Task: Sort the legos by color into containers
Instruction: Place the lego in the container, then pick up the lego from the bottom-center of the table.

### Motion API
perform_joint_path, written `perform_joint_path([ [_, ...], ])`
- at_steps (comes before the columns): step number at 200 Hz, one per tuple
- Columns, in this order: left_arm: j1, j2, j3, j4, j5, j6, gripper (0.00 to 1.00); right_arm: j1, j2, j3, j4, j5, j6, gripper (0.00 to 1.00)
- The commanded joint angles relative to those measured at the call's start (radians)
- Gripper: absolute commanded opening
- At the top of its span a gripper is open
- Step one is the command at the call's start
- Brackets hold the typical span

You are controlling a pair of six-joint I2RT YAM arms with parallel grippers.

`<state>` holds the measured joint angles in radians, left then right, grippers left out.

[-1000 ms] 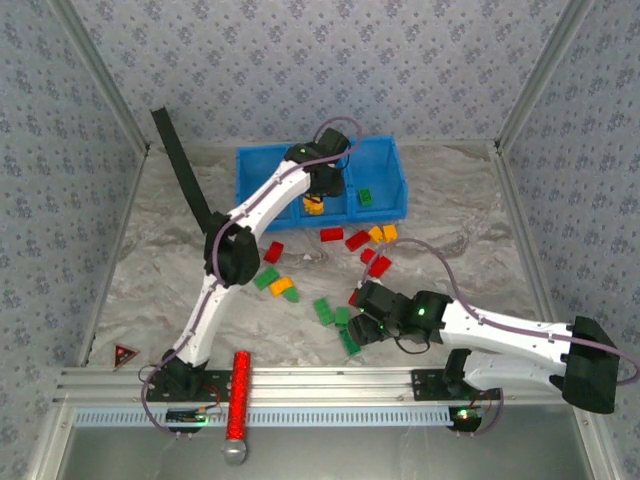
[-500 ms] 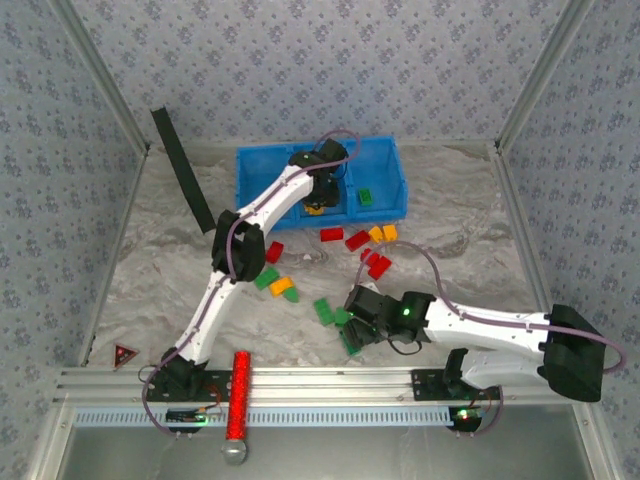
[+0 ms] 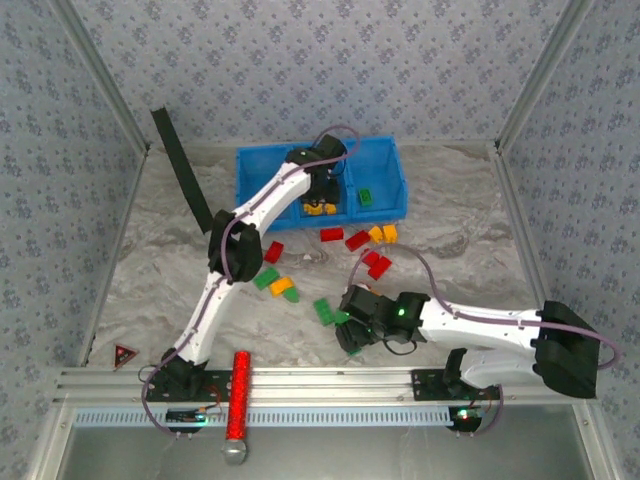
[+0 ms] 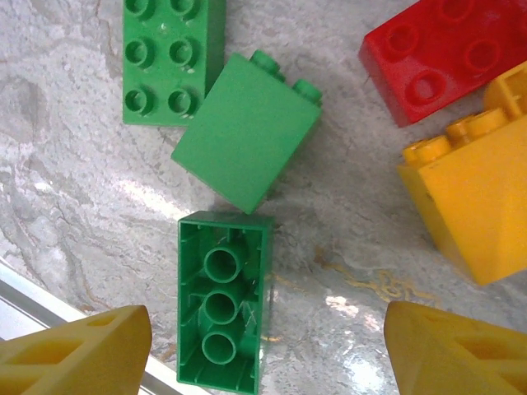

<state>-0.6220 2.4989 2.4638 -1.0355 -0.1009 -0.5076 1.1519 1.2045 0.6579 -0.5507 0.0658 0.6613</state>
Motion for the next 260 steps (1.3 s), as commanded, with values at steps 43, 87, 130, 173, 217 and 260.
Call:
perform_joint_path([
  [43, 0.016, -0.181, 0.112, -0.110, 0.079, 0.091, 0.59, 0.027, 0.095, -0.002, 0.047, -0.030, -0.025, 0.75],
  [87, 0.017, -0.296, 0.098, -0.184, 0.074, 0.144, 0.60, 0.040, 0.187, 0.026, 0.032, -0.023, -0.079, 0.64],
  [130, 0.017, -0.508, -0.173, -0.168, 0.048, 0.152, 0.61, 0.042, 0.210, 0.035, 0.023, -0.018, -0.103, 0.42],
  [173, 0.032, -0.767, -0.615, -0.057, 0.040, 0.116, 0.62, -0.038, 0.102, 0.031, -0.045, -0.044, -0.118, 0.31],
  [217, 0.066, -0.965, -0.955, 0.010, 0.087, -0.051, 0.63, -0.399, -0.081, 0.156, -0.195, -0.090, -0.301, 0.30],
  [260, 0.076, -1.067, -1.218, 0.150, 0.201, -0.282, 0.65, -0.737, -0.037, 0.357, -0.140, -0.108, -0.442, 0.29],
])
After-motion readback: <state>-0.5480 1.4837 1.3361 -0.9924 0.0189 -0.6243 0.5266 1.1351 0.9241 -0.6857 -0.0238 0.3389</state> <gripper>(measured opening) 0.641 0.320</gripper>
